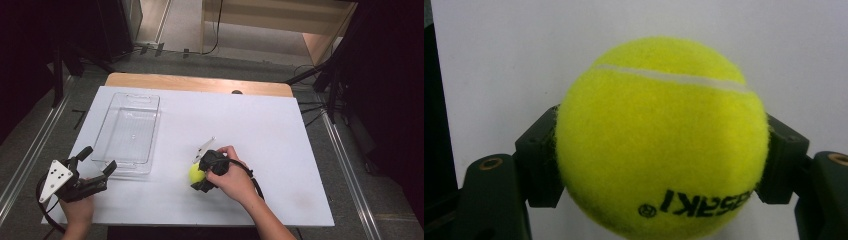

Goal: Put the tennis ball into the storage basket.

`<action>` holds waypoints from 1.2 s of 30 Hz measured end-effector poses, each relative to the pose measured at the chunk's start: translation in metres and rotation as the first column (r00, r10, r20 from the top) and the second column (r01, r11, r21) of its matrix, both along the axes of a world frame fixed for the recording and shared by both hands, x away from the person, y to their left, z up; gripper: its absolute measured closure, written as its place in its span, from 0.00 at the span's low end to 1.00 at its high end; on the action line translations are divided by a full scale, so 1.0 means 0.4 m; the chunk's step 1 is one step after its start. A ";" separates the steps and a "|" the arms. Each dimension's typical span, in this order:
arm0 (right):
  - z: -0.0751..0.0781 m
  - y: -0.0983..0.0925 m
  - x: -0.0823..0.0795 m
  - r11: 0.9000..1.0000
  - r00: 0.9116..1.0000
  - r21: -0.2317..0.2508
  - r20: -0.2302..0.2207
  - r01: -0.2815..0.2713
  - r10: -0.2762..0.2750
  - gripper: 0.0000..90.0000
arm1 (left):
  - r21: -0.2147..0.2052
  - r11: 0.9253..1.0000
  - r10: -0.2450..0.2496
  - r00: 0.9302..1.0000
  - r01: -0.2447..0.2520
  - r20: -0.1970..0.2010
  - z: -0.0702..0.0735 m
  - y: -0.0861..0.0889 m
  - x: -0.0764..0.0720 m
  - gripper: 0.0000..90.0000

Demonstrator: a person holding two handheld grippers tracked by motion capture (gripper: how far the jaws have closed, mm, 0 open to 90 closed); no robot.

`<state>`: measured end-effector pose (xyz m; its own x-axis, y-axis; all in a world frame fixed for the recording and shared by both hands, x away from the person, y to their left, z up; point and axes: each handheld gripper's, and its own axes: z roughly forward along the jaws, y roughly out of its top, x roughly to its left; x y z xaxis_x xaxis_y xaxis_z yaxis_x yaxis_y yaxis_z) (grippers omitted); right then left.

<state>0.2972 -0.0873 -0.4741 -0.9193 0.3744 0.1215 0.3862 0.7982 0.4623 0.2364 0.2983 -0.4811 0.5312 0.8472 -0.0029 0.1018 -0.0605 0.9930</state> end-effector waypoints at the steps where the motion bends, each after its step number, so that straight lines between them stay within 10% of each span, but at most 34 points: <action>1: 0.002 0.001 0.000 1.000 1.000 -0.001 0.002 0.005 -0.005 0.25 | 0.000 1.000 0.000 1.000 0.000 0.000 0.000 0.000 0.000 0.12; 36: 0.072 0.039 0.032 1.000 0.999 0.007 0.039 -0.016 0.016 0.25 | -0.004 1.000 0.001 1.000 -0.001 0.001 0.000 0.001 0.000 0.12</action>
